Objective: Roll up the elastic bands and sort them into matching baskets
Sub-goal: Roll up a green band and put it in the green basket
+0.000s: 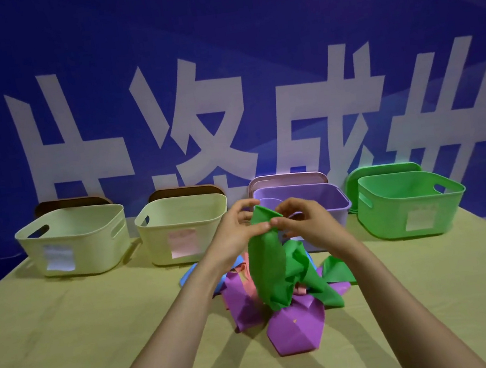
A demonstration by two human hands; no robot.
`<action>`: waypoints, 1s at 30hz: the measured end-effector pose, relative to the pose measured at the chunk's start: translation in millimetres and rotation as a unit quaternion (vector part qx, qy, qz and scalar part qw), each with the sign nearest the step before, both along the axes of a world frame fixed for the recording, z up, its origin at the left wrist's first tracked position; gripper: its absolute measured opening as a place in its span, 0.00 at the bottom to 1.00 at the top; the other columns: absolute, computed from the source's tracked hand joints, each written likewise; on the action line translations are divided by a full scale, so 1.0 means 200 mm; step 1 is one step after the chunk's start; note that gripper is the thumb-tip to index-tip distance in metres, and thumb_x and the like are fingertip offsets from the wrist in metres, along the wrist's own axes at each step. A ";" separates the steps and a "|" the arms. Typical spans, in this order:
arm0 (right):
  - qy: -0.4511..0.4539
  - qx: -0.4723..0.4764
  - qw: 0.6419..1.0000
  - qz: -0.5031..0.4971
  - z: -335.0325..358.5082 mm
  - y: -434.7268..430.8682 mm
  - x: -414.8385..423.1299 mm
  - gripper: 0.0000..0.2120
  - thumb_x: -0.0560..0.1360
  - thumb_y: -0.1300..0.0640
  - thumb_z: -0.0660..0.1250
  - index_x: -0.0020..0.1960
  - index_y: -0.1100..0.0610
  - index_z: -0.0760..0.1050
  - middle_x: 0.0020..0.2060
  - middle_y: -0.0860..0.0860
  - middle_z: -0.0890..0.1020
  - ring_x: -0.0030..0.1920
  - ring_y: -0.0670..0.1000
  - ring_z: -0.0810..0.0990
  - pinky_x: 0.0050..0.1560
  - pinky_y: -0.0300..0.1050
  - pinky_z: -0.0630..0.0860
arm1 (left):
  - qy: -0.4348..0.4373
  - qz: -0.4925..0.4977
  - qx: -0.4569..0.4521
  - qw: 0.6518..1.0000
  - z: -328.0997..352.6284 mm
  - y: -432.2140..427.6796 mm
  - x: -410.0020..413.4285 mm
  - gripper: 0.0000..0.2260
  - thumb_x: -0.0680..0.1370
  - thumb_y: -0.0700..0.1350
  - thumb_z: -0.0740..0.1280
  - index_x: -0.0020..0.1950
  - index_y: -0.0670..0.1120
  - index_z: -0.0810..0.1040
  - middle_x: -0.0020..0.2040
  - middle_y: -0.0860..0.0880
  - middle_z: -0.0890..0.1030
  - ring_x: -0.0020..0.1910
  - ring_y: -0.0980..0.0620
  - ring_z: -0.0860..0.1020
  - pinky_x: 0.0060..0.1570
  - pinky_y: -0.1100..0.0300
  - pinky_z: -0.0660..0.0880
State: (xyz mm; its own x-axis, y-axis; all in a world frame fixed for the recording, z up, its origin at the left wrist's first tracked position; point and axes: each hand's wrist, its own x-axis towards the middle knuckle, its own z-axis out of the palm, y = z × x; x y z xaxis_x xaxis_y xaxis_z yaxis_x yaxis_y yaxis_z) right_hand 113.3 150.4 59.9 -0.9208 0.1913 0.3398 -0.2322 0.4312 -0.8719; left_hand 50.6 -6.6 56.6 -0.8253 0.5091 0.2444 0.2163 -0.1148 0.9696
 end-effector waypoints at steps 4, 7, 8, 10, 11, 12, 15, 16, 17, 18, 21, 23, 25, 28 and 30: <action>0.042 0.010 0.999 -0.019 0.01 0.01 0.00 0.10 0.75 0.62 0.69 0.37 0.49 0.77 0.30 0.44 0.80 0.35 0.44 0.78 0.41 0.43 0.78 | 0.029 0.010 0.006 1.000 0.01 0.00 -0.01 0.21 0.69 0.31 0.73 0.59 0.42 0.75 0.47 0.46 0.78 0.46 0.51 0.78 0.49 0.60 0.77; 0.073 0.034 0.997 -0.019 0.03 0.02 0.00 0.09 0.76 0.59 0.68 0.38 0.49 0.78 0.31 0.41 0.80 0.37 0.43 0.76 0.45 0.51 0.77 | 0.047 0.039 0.021 0.998 0.02 0.02 -0.01 0.09 0.73 0.37 0.72 0.52 0.43 0.79 0.40 0.48 0.75 0.40 0.54 0.75 0.46 0.62 0.74; 0.081 0.036 0.996 -0.021 0.04 0.03 0.00 0.08 0.76 0.58 0.68 0.39 0.49 0.78 0.32 0.42 0.80 0.38 0.43 0.76 0.47 0.51 0.76 | 0.052 0.049 0.027 0.997 0.03 0.02 -0.01 0.05 0.73 0.38 0.72 0.47 0.44 0.80 0.38 0.49 0.75 0.38 0.56 0.74 0.43 0.66 0.73; 0.094 0.039 0.995 -0.019 0.07 0.03 0.00 0.07 0.77 0.57 0.67 0.40 0.50 0.78 0.34 0.43 0.80 0.38 0.44 0.76 0.47 0.52 0.75 | 0.064 0.072 0.039 0.995 0.05 0.02 -0.01 0.06 0.74 0.37 0.71 0.42 0.48 0.79 0.34 0.54 0.78 0.35 0.62 0.77 0.41 0.69 0.74; 0.099 0.044 0.994 -0.012 0.10 0.02 0.01 0.06 0.77 0.57 0.67 0.41 0.50 0.78 0.34 0.44 0.80 0.38 0.43 0.76 0.47 0.50 0.75 | 0.064 0.072 0.043 0.994 0.07 0.02 -0.02 0.06 0.75 0.37 0.70 0.42 0.48 0.79 0.34 0.56 0.80 0.35 0.62 0.78 0.42 0.68 0.76; 0.105 0.049 0.993 -0.004 0.13 0.02 0.00 0.06 0.77 0.58 0.67 0.42 0.49 0.78 0.35 0.45 0.80 0.38 0.42 0.76 0.46 0.46 0.74 | 0.061 0.063 0.047 0.995 0.09 0.03 -0.03 0.05 0.75 0.38 0.69 0.42 0.48 0.79 0.35 0.56 0.81 0.37 0.60 0.79 0.44 0.65 0.78; 0.127 0.051 0.991 -0.003 0.21 0.02 -0.03 0.07 0.75 0.59 0.69 0.43 0.47 0.78 0.33 0.44 0.80 0.35 0.41 0.76 0.41 0.39 0.75 | 0.054 0.028 0.061 0.996 0.14 0.06 -0.05 0.03 0.77 0.38 0.66 0.45 0.45 0.76 0.39 0.50 0.81 0.38 0.55 0.81 0.42 0.58 0.78; 0.138 0.042 0.990 -0.010 0.24 0.02 -0.05 0.07 0.75 0.59 0.69 0.42 0.47 0.79 0.32 0.43 0.80 0.34 0.40 0.75 0.40 0.38 0.75 | 0.046 0.014 0.071 0.996 0.15 0.07 -0.06 0.02 0.78 0.38 0.66 0.47 0.44 0.74 0.40 0.48 0.81 0.38 0.53 0.80 0.42 0.56 0.77; 0.146 0.028 0.989 -0.011 0.27 0.03 -0.08 0.07 0.75 0.59 0.69 0.41 0.48 0.79 0.31 0.42 0.80 0.34 0.40 0.75 0.40 0.38 0.74 | 0.036 -0.006 0.077 0.996 0.16 0.09 -0.08 0.04 0.77 0.39 0.66 0.49 0.44 0.73 0.42 0.46 0.81 0.40 0.50 0.80 0.44 0.54 0.76; 0.151 0.010 0.988 -0.005 0.29 0.03 -0.11 0.07 0.75 0.58 0.69 0.41 0.48 0.80 0.32 0.42 0.81 0.35 0.40 0.76 0.42 0.37 0.74 | 0.028 -0.029 0.073 0.997 0.16 0.10 -0.10 0.06 0.77 0.40 0.67 0.52 0.44 0.73 0.44 0.45 0.82 0.42 0.47 0.81 0.46 0.52 0.76; 0.140 -0.035 0.989 0.021 0.35 0.05 -0.20 0.04 0.76 0.59 0.68 0.44 0.53 0.81 0.39 0.49 0.83 0.43 0.46 0.80 0.47 0.40 0.77 | 0.020 -0.082 0.040 0.996 0.16 0.15 -0.19 0.07 0.77 0.39 0.66 0.54 0.47 0.77 0.43 0.48 0.85 0.44 0.48 0.83 0.48 0.51 0.78; 0.128 -0.068 0.989 0.037 0.40 0.06 -0.26 0.04 0.76 0.61 0.67 0.46 0.57 0.80 0.40 0.52 0.83 0.43 0.47 0.81 0.46 0.40 0.78 | 0.000 -0.093 0.037 0.995 0.16 0.18 -0.25 0.05 0.78 0.39 0.65 0.51 0.45 0.78 0.39 0.49 0.85 0.37 0.53 0.82 0.41 0.58 0.79; 0.114 -0.100 0.988 0.042 0.45 0.07 -0.31 0.03 0.77 0.62 0.66 0.47 0.59 0.79 0.39 0.52 0.82 0.42 0.48 0.81 0.45 0.40 0.78 | -0.009 -0.097 0.035 0.995 0.17 0.20 -0.30 0.04 0.78 0.38 0.64 0.50 0.43 0.78 0.38 0.50 0.84 0.34 0.55 0.81 0.36 0.63 0.76; 0.084 -0.122 0.988 0.034 0.55 0.09 -0.38 0.04 0.77 0.61 0.66 0.47 0.58 0.79 0.39 0.52 0.82 0.41 0.47 0.81 0.44 0.41 0.79 | -0.023 -0.111 0.017 0.993 0.17 0.24 -0.37 0.05 0.79 0.38 0.63 0.49 0.41 0.78 0.38 0.50 0.84 0.34 0.57 0.80 0.38 0.65 0.76; 0.083 -0.133 0.987 0.022 0.63 0.10 -0.41 0.04 0.77 0.61 0.66 0.45 0.57 0.79 0.36 0.50 0.83 0.40 0.46 0.82 0.43 0.41 0.79 | -0.045 -0.118 -0.002 0.992 0.13 0.26 -0.41 0.06 0.79 0.38 0.62 0.48 0.40 0.79 0.37 0.50 0.84 0.35 0.56 0.81 0.42 0.64 0.77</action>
